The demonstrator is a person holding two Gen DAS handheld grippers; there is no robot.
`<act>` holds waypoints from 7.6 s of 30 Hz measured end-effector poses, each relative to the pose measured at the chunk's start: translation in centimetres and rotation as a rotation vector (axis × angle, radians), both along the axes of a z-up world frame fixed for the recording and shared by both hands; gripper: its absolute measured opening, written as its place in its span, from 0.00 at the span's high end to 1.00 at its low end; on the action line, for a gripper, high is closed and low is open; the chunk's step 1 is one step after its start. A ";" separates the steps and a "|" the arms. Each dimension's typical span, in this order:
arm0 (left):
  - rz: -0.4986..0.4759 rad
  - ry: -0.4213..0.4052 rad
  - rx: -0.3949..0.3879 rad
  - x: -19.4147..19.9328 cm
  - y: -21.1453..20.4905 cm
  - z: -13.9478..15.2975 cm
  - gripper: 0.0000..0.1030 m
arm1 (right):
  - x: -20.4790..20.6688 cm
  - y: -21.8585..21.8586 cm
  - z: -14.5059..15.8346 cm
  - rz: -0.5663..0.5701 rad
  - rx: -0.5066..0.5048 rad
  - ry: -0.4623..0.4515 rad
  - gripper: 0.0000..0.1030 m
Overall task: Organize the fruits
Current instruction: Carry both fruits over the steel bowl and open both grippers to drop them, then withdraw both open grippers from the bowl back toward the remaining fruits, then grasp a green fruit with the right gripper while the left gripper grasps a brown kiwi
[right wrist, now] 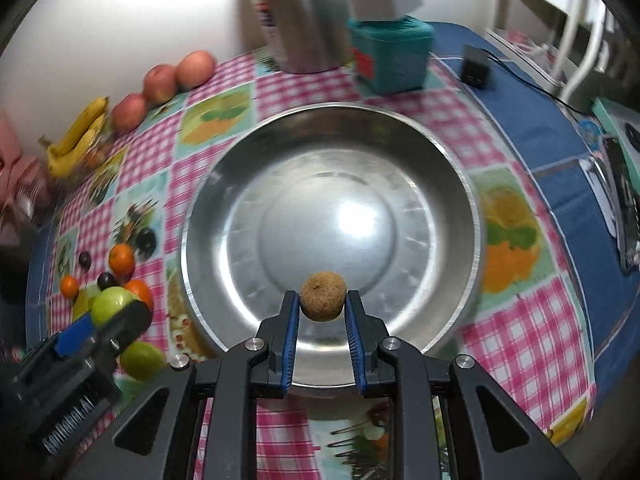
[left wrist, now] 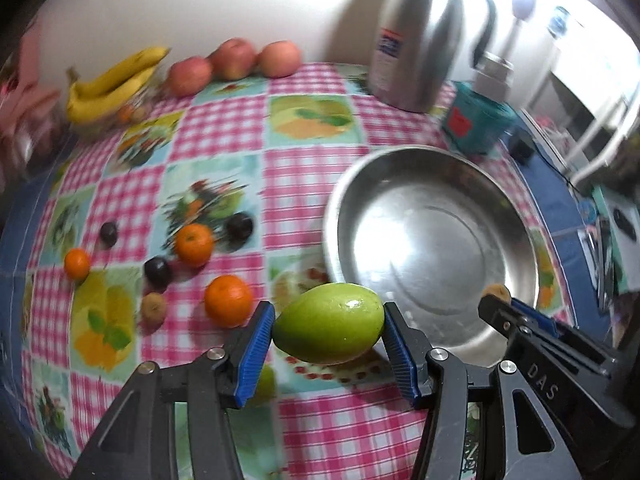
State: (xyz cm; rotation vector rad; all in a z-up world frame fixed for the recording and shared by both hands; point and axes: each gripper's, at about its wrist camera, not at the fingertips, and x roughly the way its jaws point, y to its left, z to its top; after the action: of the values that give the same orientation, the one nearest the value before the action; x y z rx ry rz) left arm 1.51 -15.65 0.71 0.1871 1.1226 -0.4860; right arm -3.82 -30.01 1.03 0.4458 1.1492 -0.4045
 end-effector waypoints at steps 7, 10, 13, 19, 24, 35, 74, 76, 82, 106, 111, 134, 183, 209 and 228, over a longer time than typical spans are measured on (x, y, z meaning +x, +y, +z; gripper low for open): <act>-0.085 -0.061 0.021 -1.1 -2.3 0.0 0.44 | -1.0 -1.6 0.1 -0.070 -0.001 0.009 0.76; -0.097 -0.071 0.019 -1.3 -2.6 0.0 0.44 | -1.2 -1.8 0.0 -0.077 0.000 0.020 0.76; -0.100 -0.074 0.016 -1.2 -2.7 0.0 0.44 | -1.2 -1.7 -0.1 -0.076 -0.001 0.029 0.76; -0.104 -0.062 0.013 -1.1 -2.6 -0.3 0.44 | -1.1 -1.8 -0.5 -0.078 0.002 0.048 0.76; -0.106 -0.054 0.012 -1.0 -2.6 -0.5 0.44 | -1.1 -1.8 -0.8 -0.081 0.007 0.055 0.76; -0.109 -0.045 0.011 -0.8 -2.7 -0.7 0.44 | -1.1 -1.7 -1.0 -0.089 0.013 0.068 0.76; 0.296 0.097 0.057 3.8 6.1 -2.2 0.34 | -0.2 -0.2 -0.4 -0.021 -0.028 0.042 0.51; 0.312 0.095 0.060 3.9 6.5 -2.0 0.34 | -0.1 0.2 -0.3 -0.007 -0.030 0.037 0.51; 0.328 0.093 0.066 4.1 7.0 -1.9 0.32 | 0.0 0.5 -0.1 0.005 -0.035 0.024 0.51; 0.348 0.040 0.133 4.2 7.5 -2.2 0.00 | -0.2 0.1 0.1 -0.013 -0.101 -0.005 0.02; 0.328 0.044 0.138 4.1 7.2 -2.4 0.00 | 0.0 0.4 0.2 0.002 -0.105 -0.010 0.02; 0.358 -0.018 0.154 5.5 13.8 0.0 0.00 | 0.8 4.4 0.3 0.100 -0.095 -0.013 0.02; 0.488 0.170 0.047 8.1 19.6 -5.3 0.00 | 6.0 16.6 -6.2 0.274 0.046 0.162 0.02; 0.396 0.176 -0.095 8.0 17.0 -4.6 0.25 | 5.9 16.6 -4.5 0.274 0.113 0.099 0.49; 0.284 0.171 -0.090 8.0 14.2 -5.0 0.75 | 5.6 15.9 -4.3 0.267 0.142 0.092 0.49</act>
State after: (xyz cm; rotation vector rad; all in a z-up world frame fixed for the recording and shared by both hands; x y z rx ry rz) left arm 9.46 -1.45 -4.30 -0.0940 1.2680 -0.3014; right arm 1.77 -14.13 -3.25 0.3935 1.3128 -0.1126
